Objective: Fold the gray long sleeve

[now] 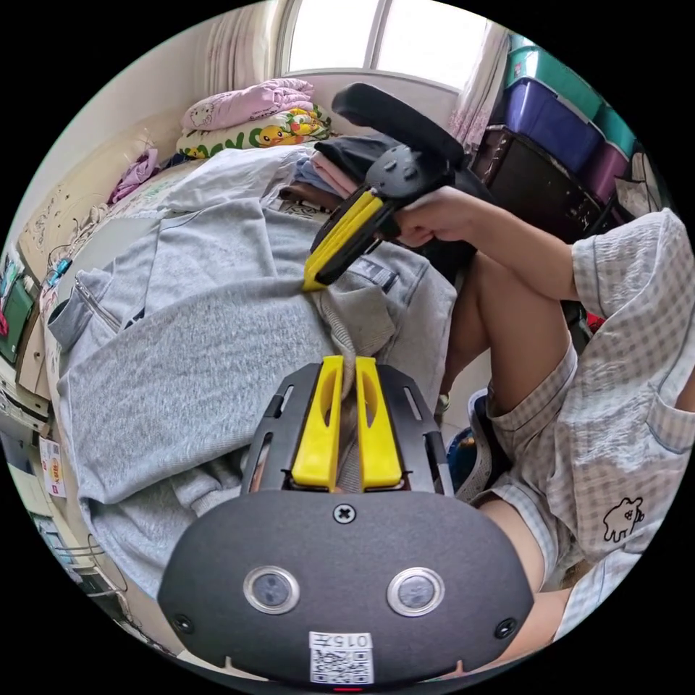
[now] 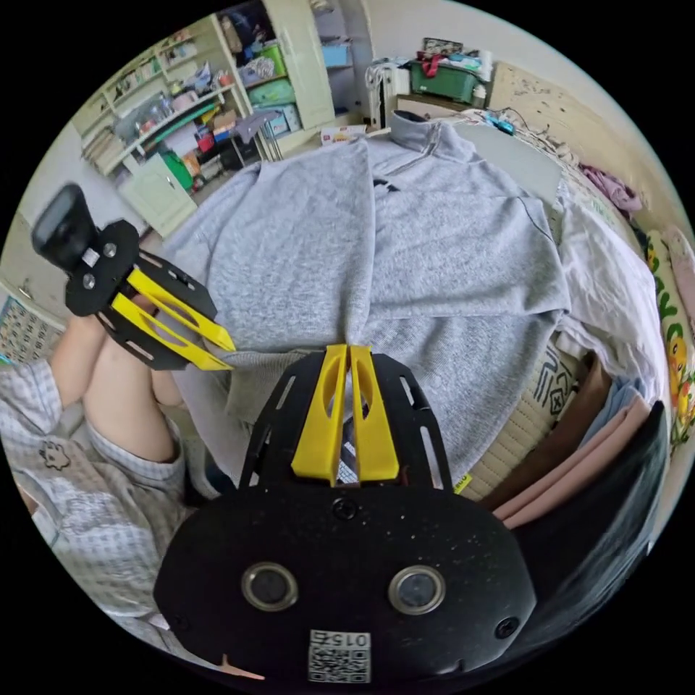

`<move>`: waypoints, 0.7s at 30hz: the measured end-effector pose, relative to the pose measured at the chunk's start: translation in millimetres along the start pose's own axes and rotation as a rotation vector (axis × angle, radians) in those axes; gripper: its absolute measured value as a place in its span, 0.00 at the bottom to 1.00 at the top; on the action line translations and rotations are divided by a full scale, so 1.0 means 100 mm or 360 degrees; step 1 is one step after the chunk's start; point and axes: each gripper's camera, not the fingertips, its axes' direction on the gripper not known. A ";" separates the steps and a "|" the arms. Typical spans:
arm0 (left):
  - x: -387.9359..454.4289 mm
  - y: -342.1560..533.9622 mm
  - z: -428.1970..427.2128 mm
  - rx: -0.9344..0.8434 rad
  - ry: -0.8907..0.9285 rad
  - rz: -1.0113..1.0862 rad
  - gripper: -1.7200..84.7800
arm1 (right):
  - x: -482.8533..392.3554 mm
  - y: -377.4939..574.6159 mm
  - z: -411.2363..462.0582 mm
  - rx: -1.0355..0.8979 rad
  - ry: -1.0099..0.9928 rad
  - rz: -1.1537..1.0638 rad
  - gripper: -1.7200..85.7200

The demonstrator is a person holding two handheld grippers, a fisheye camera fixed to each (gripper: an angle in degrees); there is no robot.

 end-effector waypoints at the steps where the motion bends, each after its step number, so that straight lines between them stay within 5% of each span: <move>1: 0.00 -0.02 0.03 -0.0001 -0.0005 -0.0004 0.04 | -0.10 -0.03 0.05 0.0012 0.0068 -0.0031 0.02; 21: -0.31 0.14 -0.32 0.0189 0.0141 -0.0145 0.08 | -0.36 -0.31 0.29 0.0038 0.0048 -0.0030 0.03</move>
